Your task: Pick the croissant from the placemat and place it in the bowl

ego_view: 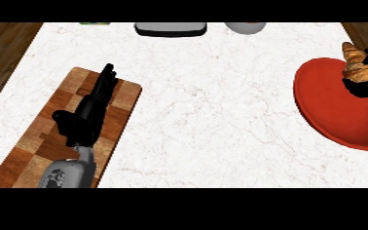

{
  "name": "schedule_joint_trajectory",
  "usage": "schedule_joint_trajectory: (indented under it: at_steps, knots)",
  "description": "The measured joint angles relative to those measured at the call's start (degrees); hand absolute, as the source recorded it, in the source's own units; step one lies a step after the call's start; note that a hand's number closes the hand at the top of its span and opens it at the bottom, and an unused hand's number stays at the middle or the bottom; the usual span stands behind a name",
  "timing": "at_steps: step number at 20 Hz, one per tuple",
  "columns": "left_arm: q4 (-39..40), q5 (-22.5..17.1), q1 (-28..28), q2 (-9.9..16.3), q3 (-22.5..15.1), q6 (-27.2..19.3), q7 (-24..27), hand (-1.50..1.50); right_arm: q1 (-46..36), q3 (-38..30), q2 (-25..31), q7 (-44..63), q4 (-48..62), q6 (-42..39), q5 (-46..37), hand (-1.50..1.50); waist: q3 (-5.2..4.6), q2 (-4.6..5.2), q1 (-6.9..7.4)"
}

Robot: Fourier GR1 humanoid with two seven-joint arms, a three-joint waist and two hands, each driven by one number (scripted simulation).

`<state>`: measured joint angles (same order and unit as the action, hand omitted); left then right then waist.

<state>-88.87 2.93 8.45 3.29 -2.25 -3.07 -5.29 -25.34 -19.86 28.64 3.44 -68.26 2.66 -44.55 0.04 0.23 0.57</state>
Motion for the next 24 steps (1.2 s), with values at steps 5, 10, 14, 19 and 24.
schedule_joint_trajectory:
  at_steps: [5,10,14,19,24]
  knots:
    - [0.92,0.7,-0.33,-0.47,-0.43,-0.24,1.22,0.0,-1.7,-2.47,0.02,-4.72,10.63,-2.78,4.87,-1.5,0.01,0.03,0.1]
    - [-0.44,0.54,-0.65,-0.41,-0.51,-0.01,0.12,0.0,-2.76,-4.75,0.65,-14.5,18.72,-4.98,9.87,-1.5,0.04,-0.01,0.09]
    - [0.0,0.77,-0.61,-0.69,-0.39,-0.33,0.53,0.0,-4.09,-7.61,0.66,-19.46,19.26,-5.65,14.75,-1.5,0.02,-0.11,-0.2]
    - [0.07,0.94,-0.74,-0.98,-0.46,-0.48,0.48,0.0,-3.82,-11.56,0.88,-20.55,15.37,-5.86,20.75,-1.5,-0.03,-0.28,-0.64]
    - [-0.78,0.56,-1.26,-0.49,0.09,-0.06,-0.18,0.0,-1.97,-15.38,2.44,-17.17,12.82,-9.75,27.46,-1.5,-0.06,-0.33,-0.74]
